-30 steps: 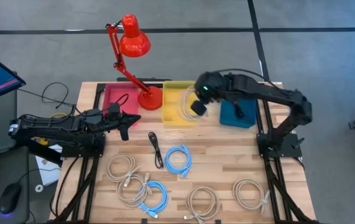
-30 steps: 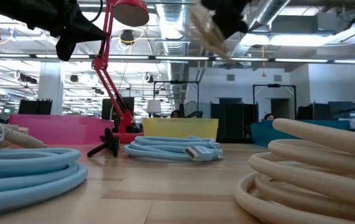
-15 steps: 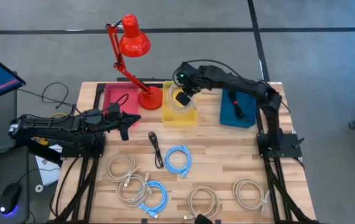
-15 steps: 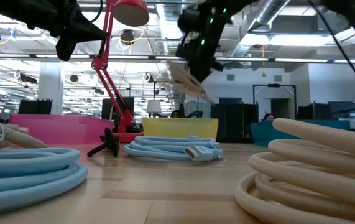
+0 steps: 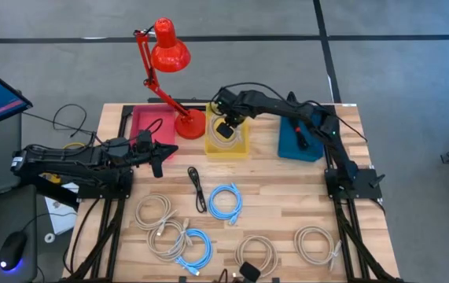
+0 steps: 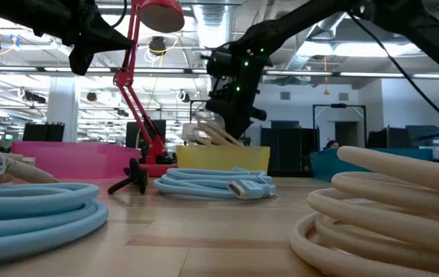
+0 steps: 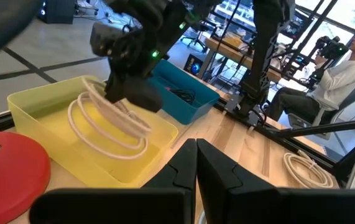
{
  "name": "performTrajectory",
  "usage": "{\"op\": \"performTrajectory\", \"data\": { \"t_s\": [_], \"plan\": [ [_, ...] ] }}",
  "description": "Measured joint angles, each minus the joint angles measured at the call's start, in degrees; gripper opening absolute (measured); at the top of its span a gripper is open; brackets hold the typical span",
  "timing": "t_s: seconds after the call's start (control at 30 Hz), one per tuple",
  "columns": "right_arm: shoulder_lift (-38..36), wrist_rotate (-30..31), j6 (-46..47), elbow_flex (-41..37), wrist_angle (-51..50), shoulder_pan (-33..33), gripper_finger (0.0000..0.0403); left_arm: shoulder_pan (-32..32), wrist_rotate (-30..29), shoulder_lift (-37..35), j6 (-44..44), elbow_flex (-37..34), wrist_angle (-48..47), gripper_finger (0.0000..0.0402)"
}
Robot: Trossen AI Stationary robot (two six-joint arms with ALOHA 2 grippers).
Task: Sort HDMI cables
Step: Put the light brown HDMI cable into the yellow bin
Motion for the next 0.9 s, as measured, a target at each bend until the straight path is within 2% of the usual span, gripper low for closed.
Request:
{"op": "performTrajectory", "data": {
  "t_s": [0.5,0.77,0.9],
  "plan": [
    [2.9,3.1,-0.2,0.0,2.0,-0.5,0.0018,0.0,0.0,0.0,0.1,0.0,0.0,0.0010],
    [2.7,2.8,-0.6,0.0,1.2,0.1,0.0127,0.0,0.0,0.0,0.1,0.0,0.0,0.0010],
    [2.7,2.5,-2.5,2.3,-1.5,0.9,0.0167,0.0,0.0,0.0,0.1,0.0,0.0,0.0010]
  ]
}}
